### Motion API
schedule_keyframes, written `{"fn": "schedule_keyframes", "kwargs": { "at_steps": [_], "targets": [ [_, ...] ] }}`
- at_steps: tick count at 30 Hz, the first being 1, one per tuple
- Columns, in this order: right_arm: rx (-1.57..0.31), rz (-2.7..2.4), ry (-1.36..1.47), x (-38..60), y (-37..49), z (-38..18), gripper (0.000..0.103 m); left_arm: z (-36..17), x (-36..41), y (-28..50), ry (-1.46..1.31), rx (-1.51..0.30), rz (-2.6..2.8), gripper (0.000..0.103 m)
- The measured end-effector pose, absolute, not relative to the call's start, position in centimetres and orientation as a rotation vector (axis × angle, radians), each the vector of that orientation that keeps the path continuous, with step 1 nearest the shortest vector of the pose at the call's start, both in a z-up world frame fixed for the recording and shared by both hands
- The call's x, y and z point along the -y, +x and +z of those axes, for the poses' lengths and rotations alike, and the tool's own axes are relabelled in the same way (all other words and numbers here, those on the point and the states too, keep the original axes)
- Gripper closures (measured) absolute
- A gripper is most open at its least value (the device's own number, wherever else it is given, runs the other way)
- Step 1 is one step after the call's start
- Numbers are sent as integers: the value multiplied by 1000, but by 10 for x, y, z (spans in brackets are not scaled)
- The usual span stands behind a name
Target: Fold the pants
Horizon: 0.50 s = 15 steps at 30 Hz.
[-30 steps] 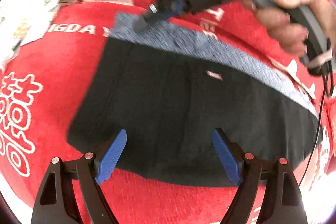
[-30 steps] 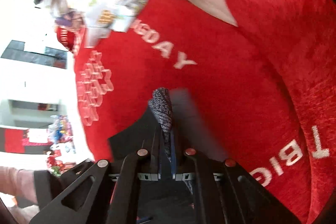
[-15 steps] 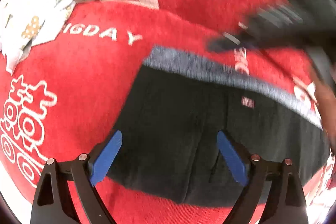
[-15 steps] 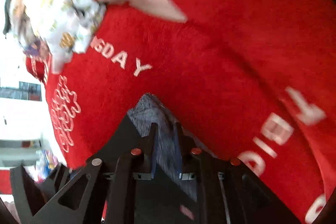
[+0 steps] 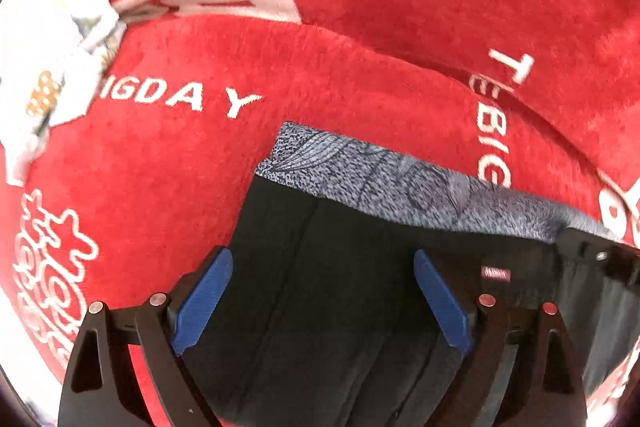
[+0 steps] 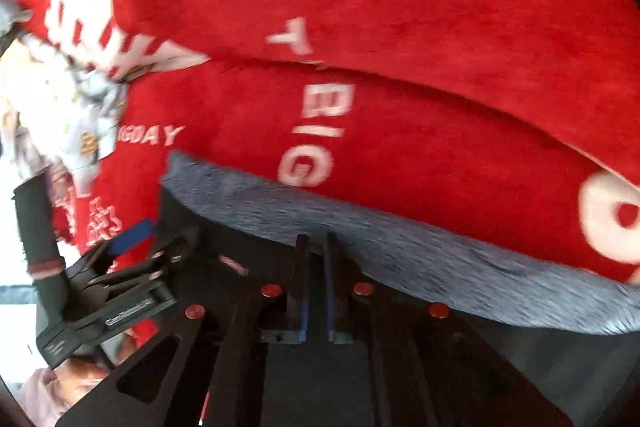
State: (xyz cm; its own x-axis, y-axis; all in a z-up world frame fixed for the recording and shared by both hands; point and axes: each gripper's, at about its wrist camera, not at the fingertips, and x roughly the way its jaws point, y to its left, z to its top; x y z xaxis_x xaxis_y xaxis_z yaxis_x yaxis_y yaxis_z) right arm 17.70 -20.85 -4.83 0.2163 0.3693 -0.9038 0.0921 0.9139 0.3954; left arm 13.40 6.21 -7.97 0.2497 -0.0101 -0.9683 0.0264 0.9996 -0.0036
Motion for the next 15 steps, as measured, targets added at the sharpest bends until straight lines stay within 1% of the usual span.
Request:
{"fn": "schedule_keyframes", "kwargs": {
  "at_steps": [1,3,11,13,15],
  "targets": [
    [-1352,186,421,219,171,-44,94,-76,-59,131,27,-1321,-26,10],
    [-1350,160,419,231,157,-37,85,-68,-53,124,41,-1322,-30,10],
    [-1359,74,439,289,68,-25,83,-44,-6,97,96,-1331,-97,10],
    [-1358,55,465,301,49,-24,78,-43,7,89,118,-1343,-118,10],
    [-1357,35,496,312,32,-26,69,-43,22,82,142,-1352,-139,10]
  ]
}}
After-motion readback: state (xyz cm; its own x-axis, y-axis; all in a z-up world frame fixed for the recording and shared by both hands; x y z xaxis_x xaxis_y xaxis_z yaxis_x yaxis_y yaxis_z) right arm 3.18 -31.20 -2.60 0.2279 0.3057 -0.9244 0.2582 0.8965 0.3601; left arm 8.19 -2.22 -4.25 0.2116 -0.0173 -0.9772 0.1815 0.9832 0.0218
